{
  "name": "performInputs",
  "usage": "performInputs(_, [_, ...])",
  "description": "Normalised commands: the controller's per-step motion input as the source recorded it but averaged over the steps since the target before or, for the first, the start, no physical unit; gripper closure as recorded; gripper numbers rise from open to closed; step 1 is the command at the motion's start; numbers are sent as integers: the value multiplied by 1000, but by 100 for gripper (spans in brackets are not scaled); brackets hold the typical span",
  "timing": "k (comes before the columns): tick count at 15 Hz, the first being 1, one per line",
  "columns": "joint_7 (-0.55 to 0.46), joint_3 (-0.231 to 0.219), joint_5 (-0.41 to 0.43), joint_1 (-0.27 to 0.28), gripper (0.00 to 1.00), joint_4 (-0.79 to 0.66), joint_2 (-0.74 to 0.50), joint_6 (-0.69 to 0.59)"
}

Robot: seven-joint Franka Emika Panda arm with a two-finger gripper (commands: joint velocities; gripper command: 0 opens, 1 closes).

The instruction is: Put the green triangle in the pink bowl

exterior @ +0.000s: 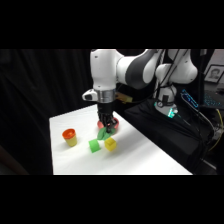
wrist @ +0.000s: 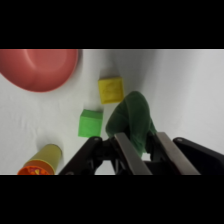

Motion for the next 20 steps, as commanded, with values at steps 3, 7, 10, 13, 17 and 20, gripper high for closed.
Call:
performInputs(3, [-203, -62, 180, -125, 93, -231, -279, 32])
performInputs(7, [-200, -68, 177, -112, 93, -224, -256, 39])
performInputs(10, [-205, -67, 187, -104, 93, -216, -211, 60])
performInputs(13, [-216, -65, 203, -103, 93, -227, -194, 87])
performInputs(17, [-171, -57, 160, -81, 93, -220, -189, 106])
performInputs(20, [-72, -58, 71, -52, 93, -202, -160, 152])
